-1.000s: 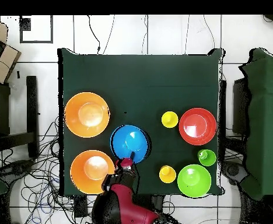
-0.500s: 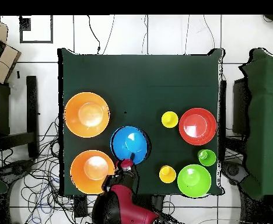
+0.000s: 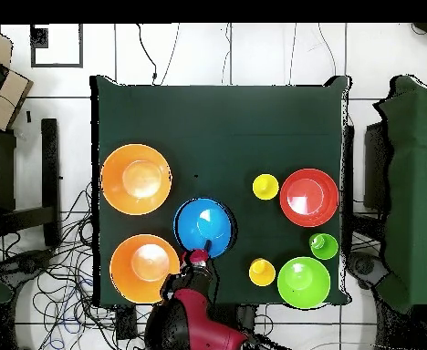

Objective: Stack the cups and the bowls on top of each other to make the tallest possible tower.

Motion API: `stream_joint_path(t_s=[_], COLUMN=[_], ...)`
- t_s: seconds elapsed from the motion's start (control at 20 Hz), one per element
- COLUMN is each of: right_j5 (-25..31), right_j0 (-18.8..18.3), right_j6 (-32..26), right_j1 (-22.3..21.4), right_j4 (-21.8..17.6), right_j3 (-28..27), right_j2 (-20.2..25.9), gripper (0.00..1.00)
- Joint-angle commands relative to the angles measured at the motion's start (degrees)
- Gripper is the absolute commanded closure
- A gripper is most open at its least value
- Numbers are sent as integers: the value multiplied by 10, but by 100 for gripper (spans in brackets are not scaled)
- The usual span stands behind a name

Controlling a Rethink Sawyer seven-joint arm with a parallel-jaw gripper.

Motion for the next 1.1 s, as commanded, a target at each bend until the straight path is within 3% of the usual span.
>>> stream_joint_path(t_s=[0.05,1.1], right_j5=[-32,-67], right_j0=[-13,-18], right_j6=[150,146], right_j1=[19,53], right_j4=[-1,1], right_j3=[-25,-33], right_j2=[29,33], gripper=[100,100])
